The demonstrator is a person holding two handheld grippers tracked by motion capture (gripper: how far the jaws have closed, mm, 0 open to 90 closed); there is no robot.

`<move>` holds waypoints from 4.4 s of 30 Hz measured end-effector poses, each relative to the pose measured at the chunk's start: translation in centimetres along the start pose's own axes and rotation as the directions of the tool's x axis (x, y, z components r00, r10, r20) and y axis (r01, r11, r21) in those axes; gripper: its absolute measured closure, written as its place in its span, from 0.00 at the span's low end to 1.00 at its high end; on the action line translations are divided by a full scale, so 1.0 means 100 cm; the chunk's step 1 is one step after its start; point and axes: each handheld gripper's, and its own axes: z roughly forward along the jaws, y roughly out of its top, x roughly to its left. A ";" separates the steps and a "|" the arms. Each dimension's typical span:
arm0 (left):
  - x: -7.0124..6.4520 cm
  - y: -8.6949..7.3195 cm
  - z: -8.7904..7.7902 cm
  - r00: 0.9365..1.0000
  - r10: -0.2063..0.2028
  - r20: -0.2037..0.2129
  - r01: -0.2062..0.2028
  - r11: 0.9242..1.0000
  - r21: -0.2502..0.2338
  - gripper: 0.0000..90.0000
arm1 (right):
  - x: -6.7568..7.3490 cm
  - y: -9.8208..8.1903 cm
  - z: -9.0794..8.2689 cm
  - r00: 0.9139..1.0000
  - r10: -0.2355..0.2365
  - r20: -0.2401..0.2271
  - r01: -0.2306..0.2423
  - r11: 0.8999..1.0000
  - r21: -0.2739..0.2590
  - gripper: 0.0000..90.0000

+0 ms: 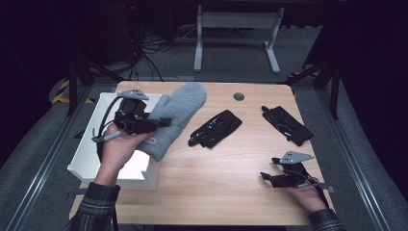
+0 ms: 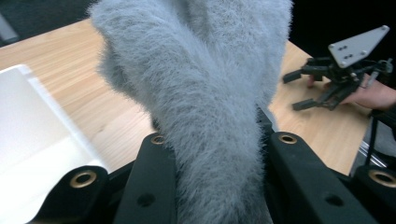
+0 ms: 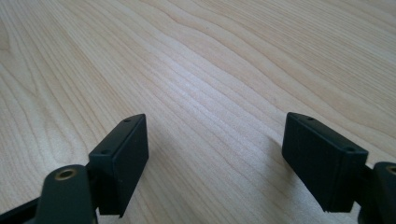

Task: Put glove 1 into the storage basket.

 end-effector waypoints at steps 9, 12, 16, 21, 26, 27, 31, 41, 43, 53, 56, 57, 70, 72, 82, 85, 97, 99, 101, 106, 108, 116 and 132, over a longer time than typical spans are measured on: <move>0.030 -0.023 -0.030 0.993 -0.089 -0.079 0.086 0.996 -0.037 0.81 | 0.000 0.000 0.000 1.000 0.000 0.001 0.000 1.000 0.000 0.26; 0.038 -0.031 -0.035 0.987 -0.117 -0.110 0.114 0.993 -0.039 0.81 | 0.000 0.000 0.000 1.000 0.001 0.003 -0.001 1.000 0.000 0.26; 0.052 -0.045 -0.038 0.977 -0.161 -0.142 0.156 0.987 -0.045 0.81 | 0.000 0.000 0.000 1.000 0.003 0.004 -0.003 1.000 -0.001 0.26; 0.065 -0.060 -0.038 0.962 -0.208 -0.176 0.203 0.978 -0.041 0.81 | 0.000 0.000 0.000 1.000 0.004 0.003 -0.004 1.000 -0.001 0.26; 0.076 -0.074 -0.035 0.951 -0.244 -0.189 0.242 0.970 -0.034 0.81 | 0.000 0.000 0.000 1.000 0.004 0.003 -0.004 1.000 0.000 0.26; 0.077 -0.076 -0.034 0.949 -0.253 -0.189 0.252 0.967 -0.033 0.81 | 0.000 0.000 0.000 1.000 0.004 0.003 -0.004 1.000 0.000 0.26; 0.081 -0.084 -0.025 0.942 -0.271 -0.199 0.272 0.962 -0.023 0.81 | 0.000 0.000 0.001 1.000 0.003 0.005 -0.003 1.000 -0.002 0.26; 0.086 -0.099 0.003 0.933 -0.300 -0.198 0.309 0.951 0.018 0.81 | 0.000 0.001 0.001 1.000 0.003 0.004 -0.003 1.000 -0.001 0.26; 0.088 -0.102 0.006 0.932 -0.303 -0.201 0.314 0.949 0.023 0.81 | 0.000 0.001 0.001 1.000 0.003 0.004 -0.003 1.000 -0.001 0.26; 0.096 -0.115 0.022 0.921 -0.334 -0.202 0.351 0.935 0.056 0.81 | 0.000 0.001 0.001 1.000 0.003 0.004 -0.003 1.000 -0.001 0.26; 0.100 -0.119 0.028 0.915 -0.342 -0.212 0.364 0.929 0.071 0.81 | 0.000 0.001 0.001 1.000 0.003 0.005 -0.003 1.000 0.000 0.26; 0.101 -0.120 0.028 0.914 -0.343 -0.216 0.366 0.928 0.073 0.81 | 0.000 0.001 0.001 1.000 0.003 0.007 -0.003 1.000 0.000 0.26; 0.116 -0.127 0.036 0.869 -0.370 -0.329 0.419 0.903 0.090 0.64 | 0.000 0.001 0.001 1.000 0.004 0.006 -0.004 1.000 -0.001 0.26; 0.116 -0.127 0.037 0.856 -0.365 -0.367 0.422 0.903 0.086 0.53 | 0.000 0.001 0.001 1.000 0.004 0.006 -0.004 1.000 -0.001 0.26; 0.108 -0.114 0.023 0.840 -0.321 -0.438 0.368 0.930 0.024 0.24 | 0.000 0.001 0.001 1.000 0.004 0.005 -0.004 1.000 -0.001 0.26; 0.105 -0.107 0.017 0.845 -0.309 -0.436 0.348 0.937 0.010 0.19 | 0.000 0.001 0.001 1.000 0.004 0.006 -0.004 1.000 -0.001 0.26; 0.072 -0.067 0.007 0.917 -0.223 -0.332 0.231 0.973 -0.016 0.18 | 0.000 0.001 0.001 1.000 0.004 0.006 -0.004 1.000 -0.001 0.26; 0.065 -0.059 0.007 0.926 -0.208 -0.315 0.214 0.977 -0.016 0.18 | 0.000 0.001 0.001 1.000 0.004 0.006 -0.004 1.000 -0.001 0.26; 0.057 -0.051 0.008 0.939 -0.187 -0.290 0.190 0.982 -0.018 0.18 | 0.000 0.001 0.001 1.000 0.004 0.006 -0.004 1.000 -0.001 0.26; 0.037 -0.036 0.013 0.958 -0.139 -0.251 0.141 0.990 -0.012 0.18 | 0.000 0.001 0.001 1.000 0.004 0.007 -0.004 1.000 -0.001 0.26; 0.029 -0.030 0.016 0.964 -0.120 -0.235 0.121 0.993 -0.010 0.18 | 0.000 0.001 0.001 1.000 0.006 0.006 -0.006 1.000 0.000 0.26; -0.002 -0.014 0.035 0.984 -0.055 -0.170 0.059 0.998 0.017 0.18 | 0.000 0.001 0.001 1.000 0.005 0.006 -0.005 1.000 0.000 0.26; -0.056 -0.007 0.091 0.998 0.047 -0.031 -0.045 0.997 0.055 0.18 | 0.000 0.001 0.001 1.000 0.005 0.005 -0.005 1.000 0.000 0.26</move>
